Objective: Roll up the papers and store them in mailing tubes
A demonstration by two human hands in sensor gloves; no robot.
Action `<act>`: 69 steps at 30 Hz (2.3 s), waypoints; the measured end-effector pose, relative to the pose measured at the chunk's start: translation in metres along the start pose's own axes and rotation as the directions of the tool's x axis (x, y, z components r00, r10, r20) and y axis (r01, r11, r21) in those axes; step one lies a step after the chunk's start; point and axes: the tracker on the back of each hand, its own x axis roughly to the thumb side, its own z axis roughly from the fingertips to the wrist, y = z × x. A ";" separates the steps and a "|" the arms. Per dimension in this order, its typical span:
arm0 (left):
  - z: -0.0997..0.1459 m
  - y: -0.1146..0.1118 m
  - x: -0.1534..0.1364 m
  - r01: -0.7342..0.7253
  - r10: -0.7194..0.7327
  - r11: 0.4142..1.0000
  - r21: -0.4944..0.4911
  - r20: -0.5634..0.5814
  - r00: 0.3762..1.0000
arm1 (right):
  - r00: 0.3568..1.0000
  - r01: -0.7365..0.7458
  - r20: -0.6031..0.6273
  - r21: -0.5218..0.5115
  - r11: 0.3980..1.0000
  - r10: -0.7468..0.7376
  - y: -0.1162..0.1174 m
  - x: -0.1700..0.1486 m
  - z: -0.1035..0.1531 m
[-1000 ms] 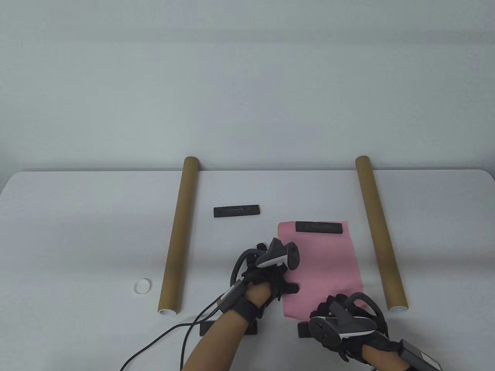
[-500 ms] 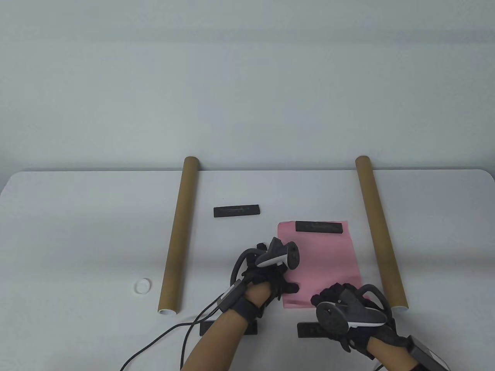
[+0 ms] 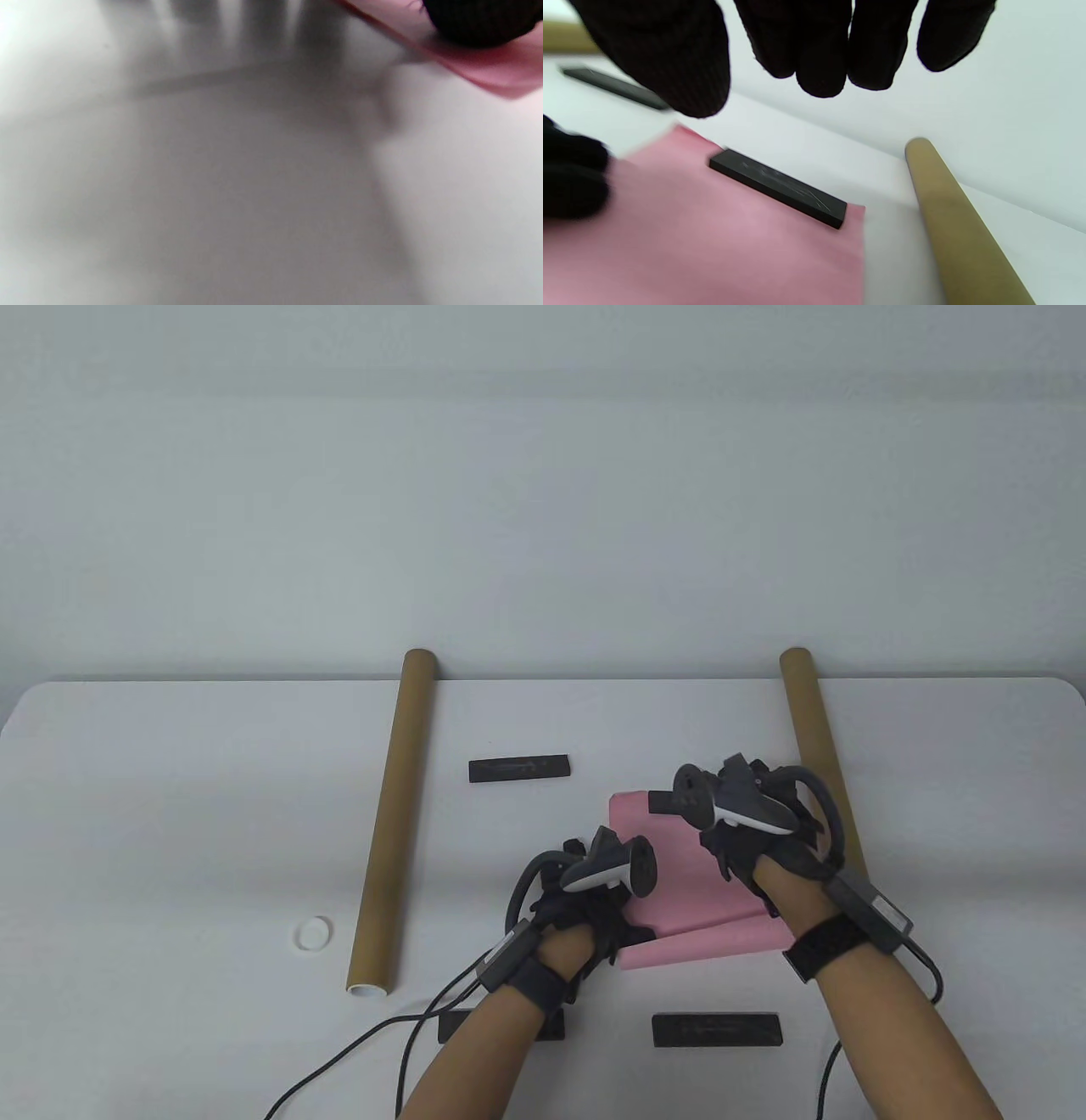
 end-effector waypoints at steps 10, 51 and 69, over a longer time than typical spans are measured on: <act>0.000 -0.001 -0.001 -0.011 0.011 1.000 0.002 0.000 1.000 | 0.994 -0.065 -0.077 0.126 0.990 0.075 0.062 0.022 -0.081; -0.001 -0.002 -0.004 -0.032 0.032 0.999 -0.016 0.004 0.999 | 0.993 -0.089 -0.083 -0.024 0.996 0.087 0.033 -0.006 -0.081; -0.003 0.002 -0.004 -0.023 0.023 1.000 0.000 0.009 1.000 | 0.962 0.062 0.264 0.052 0.997 -0.074 0.089 -0.006 0.107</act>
